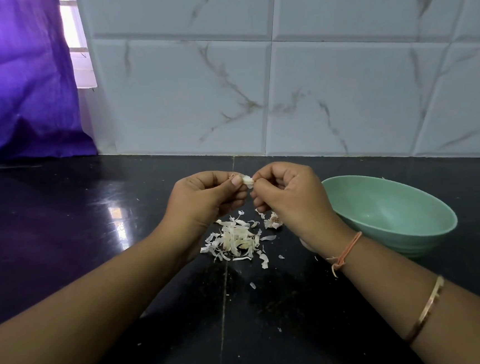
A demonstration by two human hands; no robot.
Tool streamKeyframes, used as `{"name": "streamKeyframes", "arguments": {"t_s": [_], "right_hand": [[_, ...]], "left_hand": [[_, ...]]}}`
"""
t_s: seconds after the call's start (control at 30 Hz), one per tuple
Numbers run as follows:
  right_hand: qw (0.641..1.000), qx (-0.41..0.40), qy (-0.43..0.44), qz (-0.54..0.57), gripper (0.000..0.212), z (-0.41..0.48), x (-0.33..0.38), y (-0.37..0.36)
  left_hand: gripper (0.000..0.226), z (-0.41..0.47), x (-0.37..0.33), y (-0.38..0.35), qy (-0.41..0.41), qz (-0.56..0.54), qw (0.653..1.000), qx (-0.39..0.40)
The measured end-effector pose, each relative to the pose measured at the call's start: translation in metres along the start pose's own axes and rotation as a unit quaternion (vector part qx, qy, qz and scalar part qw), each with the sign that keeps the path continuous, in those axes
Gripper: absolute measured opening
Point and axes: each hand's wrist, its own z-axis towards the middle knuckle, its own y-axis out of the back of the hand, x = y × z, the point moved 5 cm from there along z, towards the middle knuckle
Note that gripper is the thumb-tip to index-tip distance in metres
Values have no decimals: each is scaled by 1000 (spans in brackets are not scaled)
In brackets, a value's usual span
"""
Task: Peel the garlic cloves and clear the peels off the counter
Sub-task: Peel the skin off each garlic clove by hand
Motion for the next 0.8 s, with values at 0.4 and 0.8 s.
{"name": "streamKeyframes", "arguments": {"t_s": [0.4, 0.8], "right_hand": [[997, 10, -76, -30, 15, 0, -14, -1], [999, 5, -29, 18, 16, 1, -7, -1]], "left_hand": [[13, -1, 10, -4, 167, -142, 975, 21], [12, 1, 11, 2, 146, -127, 981, -17]]}}
